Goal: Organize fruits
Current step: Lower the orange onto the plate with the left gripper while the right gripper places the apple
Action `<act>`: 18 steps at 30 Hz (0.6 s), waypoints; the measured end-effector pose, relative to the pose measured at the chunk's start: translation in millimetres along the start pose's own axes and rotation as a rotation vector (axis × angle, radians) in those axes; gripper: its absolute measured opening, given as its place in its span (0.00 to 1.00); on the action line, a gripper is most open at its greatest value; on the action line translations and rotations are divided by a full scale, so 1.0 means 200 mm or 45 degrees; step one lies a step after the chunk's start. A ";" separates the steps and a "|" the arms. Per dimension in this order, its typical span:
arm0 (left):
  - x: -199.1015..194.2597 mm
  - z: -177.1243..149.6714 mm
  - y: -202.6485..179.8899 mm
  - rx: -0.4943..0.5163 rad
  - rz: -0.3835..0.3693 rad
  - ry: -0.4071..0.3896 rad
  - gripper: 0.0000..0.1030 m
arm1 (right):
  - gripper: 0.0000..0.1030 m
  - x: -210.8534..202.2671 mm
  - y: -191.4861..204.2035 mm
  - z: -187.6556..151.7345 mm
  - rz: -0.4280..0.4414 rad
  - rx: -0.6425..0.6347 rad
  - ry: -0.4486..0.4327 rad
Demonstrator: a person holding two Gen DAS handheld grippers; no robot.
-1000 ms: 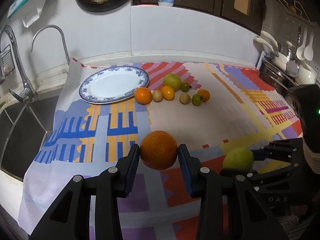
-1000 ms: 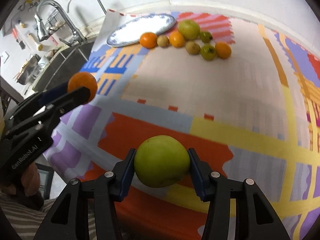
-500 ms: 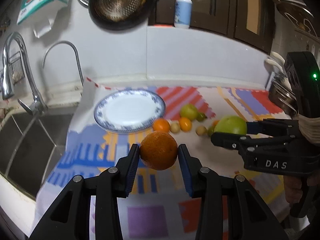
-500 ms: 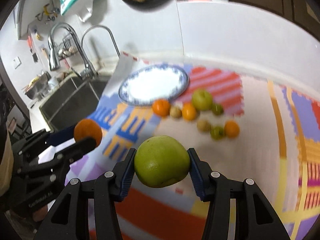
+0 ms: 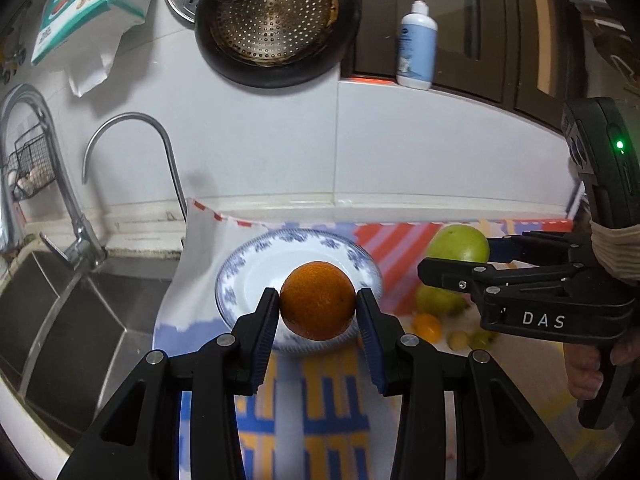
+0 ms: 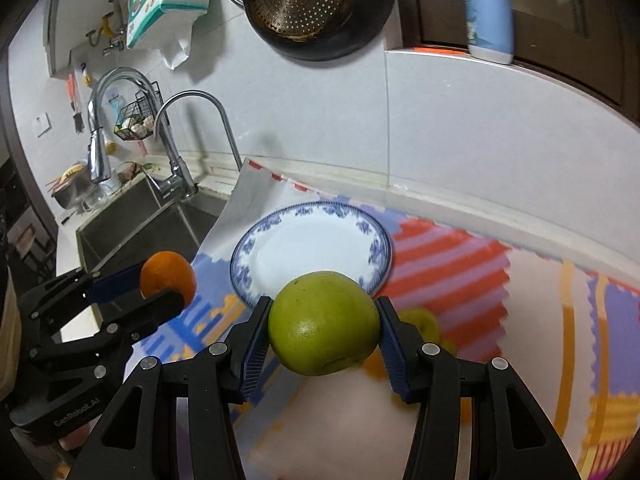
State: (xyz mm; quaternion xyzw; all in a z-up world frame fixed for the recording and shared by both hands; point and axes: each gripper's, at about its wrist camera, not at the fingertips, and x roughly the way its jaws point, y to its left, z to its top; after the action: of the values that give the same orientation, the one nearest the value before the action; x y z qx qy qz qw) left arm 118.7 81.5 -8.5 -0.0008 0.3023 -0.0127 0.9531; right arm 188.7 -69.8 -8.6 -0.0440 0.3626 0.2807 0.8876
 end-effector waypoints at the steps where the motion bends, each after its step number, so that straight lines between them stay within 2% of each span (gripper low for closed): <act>1: 0.03 0.02 0.02 -0.001 0.002 -0.002 0.38 | 0.50 0.04 -0.01 0.04 0.009 -0.008 0.007; 8: 0.35 0.12 0.14 -0.054 0.000 0.084 0.38 | 0.50 0.32 -0.09 0.21 0.031 -0.031 0.070; 13: 0.59 0.13 0.21 -0.074 -0.008 0.192 0.38 | 0.50 0.57 -0.13 0.31 0.071 -0.052 0.153; 18: 0.81 0.11 0.27 -0.074 -0.002 0.290 0.38 | 0.50 0.79 -0.18 0.33 0.084 -0.032 0.260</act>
State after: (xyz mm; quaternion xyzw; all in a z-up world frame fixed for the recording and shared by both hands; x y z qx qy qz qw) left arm 265.3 131.1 -84.5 -0.0272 0.4090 -0.0048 0.9121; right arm 341.1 -7.2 -70.1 -0.0714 0.4490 0.3083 0.8356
